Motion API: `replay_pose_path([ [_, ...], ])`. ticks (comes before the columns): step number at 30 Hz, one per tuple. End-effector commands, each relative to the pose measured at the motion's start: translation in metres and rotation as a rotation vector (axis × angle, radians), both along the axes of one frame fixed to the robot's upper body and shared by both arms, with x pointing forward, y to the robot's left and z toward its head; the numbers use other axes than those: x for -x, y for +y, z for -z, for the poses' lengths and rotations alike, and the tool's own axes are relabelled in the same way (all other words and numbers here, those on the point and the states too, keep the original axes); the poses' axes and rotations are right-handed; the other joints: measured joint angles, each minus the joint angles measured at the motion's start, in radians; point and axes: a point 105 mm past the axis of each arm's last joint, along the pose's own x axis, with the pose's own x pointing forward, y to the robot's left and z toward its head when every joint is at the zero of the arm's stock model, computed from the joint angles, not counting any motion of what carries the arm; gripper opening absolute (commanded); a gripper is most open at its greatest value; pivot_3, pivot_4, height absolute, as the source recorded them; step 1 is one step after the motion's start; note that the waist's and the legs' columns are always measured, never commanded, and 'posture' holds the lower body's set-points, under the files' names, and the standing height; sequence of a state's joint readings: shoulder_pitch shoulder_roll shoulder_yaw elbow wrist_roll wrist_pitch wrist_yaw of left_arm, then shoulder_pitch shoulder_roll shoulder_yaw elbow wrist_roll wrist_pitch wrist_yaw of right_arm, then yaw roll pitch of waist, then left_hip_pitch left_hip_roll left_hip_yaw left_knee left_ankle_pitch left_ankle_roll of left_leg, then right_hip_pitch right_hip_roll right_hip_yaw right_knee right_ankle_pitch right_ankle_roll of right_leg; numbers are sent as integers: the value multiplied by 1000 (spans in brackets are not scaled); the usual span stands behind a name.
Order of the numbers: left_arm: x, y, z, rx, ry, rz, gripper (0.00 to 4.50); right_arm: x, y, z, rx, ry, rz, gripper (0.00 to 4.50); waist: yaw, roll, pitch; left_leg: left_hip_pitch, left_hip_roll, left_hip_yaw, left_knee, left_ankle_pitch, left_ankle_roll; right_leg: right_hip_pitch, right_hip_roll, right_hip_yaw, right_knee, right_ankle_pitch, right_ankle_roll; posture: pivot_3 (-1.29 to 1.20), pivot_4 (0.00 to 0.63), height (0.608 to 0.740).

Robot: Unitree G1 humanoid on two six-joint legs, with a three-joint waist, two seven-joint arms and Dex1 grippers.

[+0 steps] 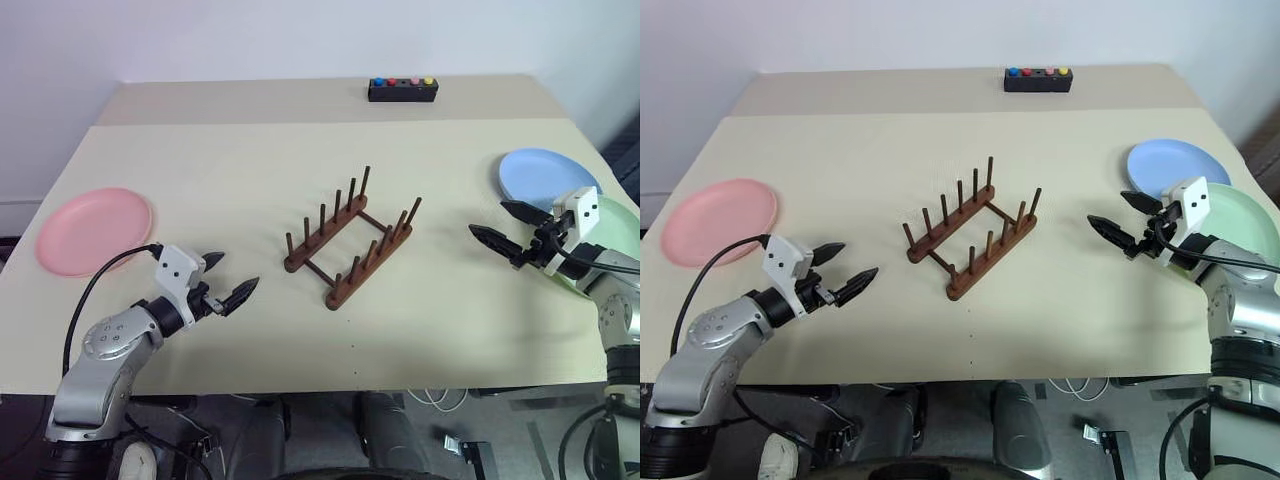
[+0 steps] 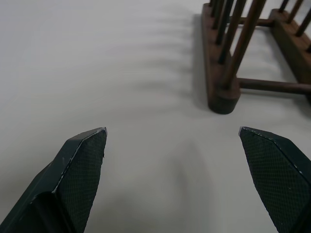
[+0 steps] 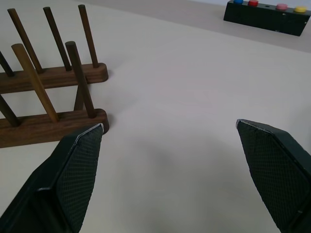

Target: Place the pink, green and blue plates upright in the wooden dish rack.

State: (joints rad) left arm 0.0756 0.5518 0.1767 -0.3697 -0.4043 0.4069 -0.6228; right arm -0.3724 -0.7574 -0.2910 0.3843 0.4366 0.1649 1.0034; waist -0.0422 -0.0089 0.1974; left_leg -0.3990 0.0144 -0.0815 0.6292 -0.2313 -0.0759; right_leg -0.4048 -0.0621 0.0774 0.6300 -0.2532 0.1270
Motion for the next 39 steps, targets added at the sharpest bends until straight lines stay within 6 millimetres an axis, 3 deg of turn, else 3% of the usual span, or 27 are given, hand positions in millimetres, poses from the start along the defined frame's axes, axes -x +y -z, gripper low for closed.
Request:
replay_pose_path([
  [1, 3, 5, -16, -8, -58, -19, 4500, -4, 1, -13, 4, -53, -9, 4463, 0, 0, 0, 0, 0, 0, 0, 0, 0, 0, 0, 0, 0, 0, 0, 0, 150, 730],
  [16, 12, -1, -12, -3, -34, -21, 4500, 2, 7, -5, 26, -20, -39, 4463, 0, 0, 0, 0, 0, 0, 0, 0, 0, 0, 0, 0, 0, 0, 0, 0, 150, 730],
  [21, 5, -1, -11, 6, -28, -30, 4500, 2, 11, -8, 28, -30, -49, 4463, -2, 0, 0, 0, 0, 0, 0, 0, 0, 0, 0, 0, 0, 0, 0, 0, 150, 730],
  [25, -4, 7, -25, 86, -69, -67, 4500, 4, 18, -5, 30, -33, -59, 4463, 0, 0, 0, 0, 0, 0, 0, 0, 0, 0, 0, 0, 0, 0, 0, 0, 150, 730],
  [30, -28, 68, -54, 88, -196, -392, 4500, 9, 19, -2, 23, -33, -57, 4463, 0, 0, 0, 0, 0, 0, 1, 0, 0, 0, 0, 0, 1, 1, 1, 0, 150, 730],
  [33, -32, 99, -65, 92, -246, -567, 4500, 8, 19, 0, 22, -29, -53, 4463, -3, 0, 0, 0, 0, 0, 0, 0, 0, 0, 0, 0, 1, 2, 4, 0, 150, 730],
  [34, -31, 103, -67, 88, -258, -587, 4500, 9, 20, 0, 23, -29, -53, 4463, -3, 0, 0, 0, 0, 0, 0, 0, 0, 0, 0, 0, 1, 2, 4, 0, 150, 730],
  [37, -29, 164, -59, 97, -205, -960, 4500, -1, 21, -5, 12, -48, -49, 4463, -1, 0, 0, 1, 0, 0, 0, 0, 0, 0, 0, 0, 1, 2, 4, 0, 150, 730],
  [39, -25, 186, -53, 84, -172, -1086, 4500, -1, 25, -6, 11, -57, -54, 4463, -2, 0, 0, 1, 0, -1, 1, 0, 0, 0, 0, 0, 2, 3, 4, 0, 150, 730],
])
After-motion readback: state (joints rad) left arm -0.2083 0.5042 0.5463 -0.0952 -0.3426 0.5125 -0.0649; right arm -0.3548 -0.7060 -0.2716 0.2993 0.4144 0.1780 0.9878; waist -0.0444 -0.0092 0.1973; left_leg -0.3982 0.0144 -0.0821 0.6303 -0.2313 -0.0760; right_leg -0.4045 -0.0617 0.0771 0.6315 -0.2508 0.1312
